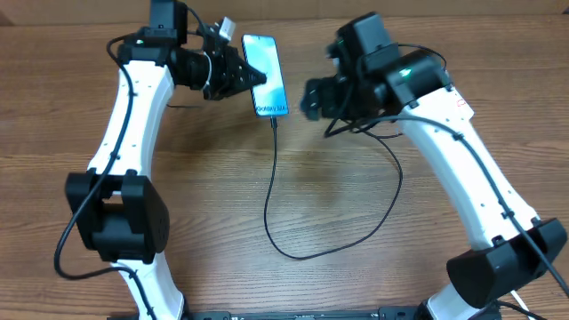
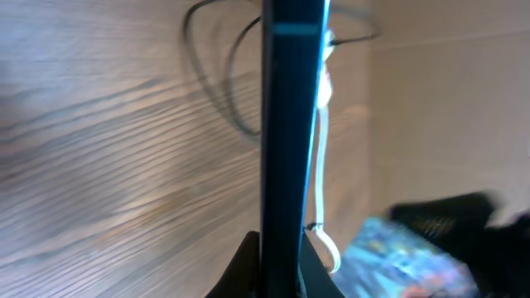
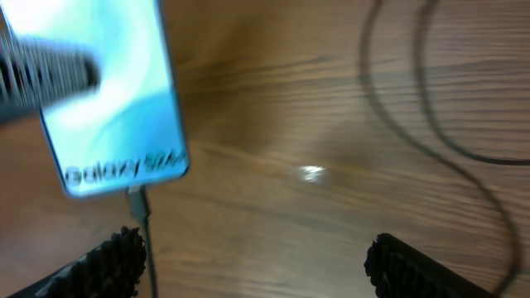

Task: Plug charger to phone and switch on socket
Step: 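Lower the phone flat onto the table with the left gripper and release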

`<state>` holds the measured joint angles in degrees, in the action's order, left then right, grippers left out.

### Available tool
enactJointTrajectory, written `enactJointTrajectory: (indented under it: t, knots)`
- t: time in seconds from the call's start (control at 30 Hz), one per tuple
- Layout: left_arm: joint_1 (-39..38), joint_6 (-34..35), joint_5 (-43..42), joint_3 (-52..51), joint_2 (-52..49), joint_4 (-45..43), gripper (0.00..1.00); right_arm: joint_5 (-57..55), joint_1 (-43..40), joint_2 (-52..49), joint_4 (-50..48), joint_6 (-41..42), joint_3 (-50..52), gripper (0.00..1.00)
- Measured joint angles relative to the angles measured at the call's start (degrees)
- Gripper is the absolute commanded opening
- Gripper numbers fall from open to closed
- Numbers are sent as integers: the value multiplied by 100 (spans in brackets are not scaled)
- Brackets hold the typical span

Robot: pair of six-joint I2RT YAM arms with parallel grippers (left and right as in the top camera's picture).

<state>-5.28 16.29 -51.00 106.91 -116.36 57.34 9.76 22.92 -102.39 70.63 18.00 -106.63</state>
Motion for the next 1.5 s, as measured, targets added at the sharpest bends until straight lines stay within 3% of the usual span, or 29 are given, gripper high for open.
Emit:
enactJointTrajectory:
  t: [0.43, 0.7, 1.07, 1.13, 1.37, 1.5]
  knots:
    - [-638, -570, 1016, -2, -1134, 85, 4, -186, -1589, 0, 317, 0, -2, 87]
    - [-634, -645, 1596, 0, -1521, 15, 4, -227, -1705, 0, 323, -2, 0, 87]
    - [-632, -640, 1399, 0, -1825, -120, 5, -232, -1705, 0, 348, -4, 0, 88]
    - [-632, -640, 1469, 0, -1827, -120, 14, -271, -1705, 0, 352, -2, 0, 91]
    - [-632, -623, 2133, 0, -1845, -72, 20, -529, -1705, 0, 354, 0, 0, 94]
    - [-634, -614, 2463, 7, -1845, -52, 34, -605, -1705, 0, 358, 0, 0, 97]
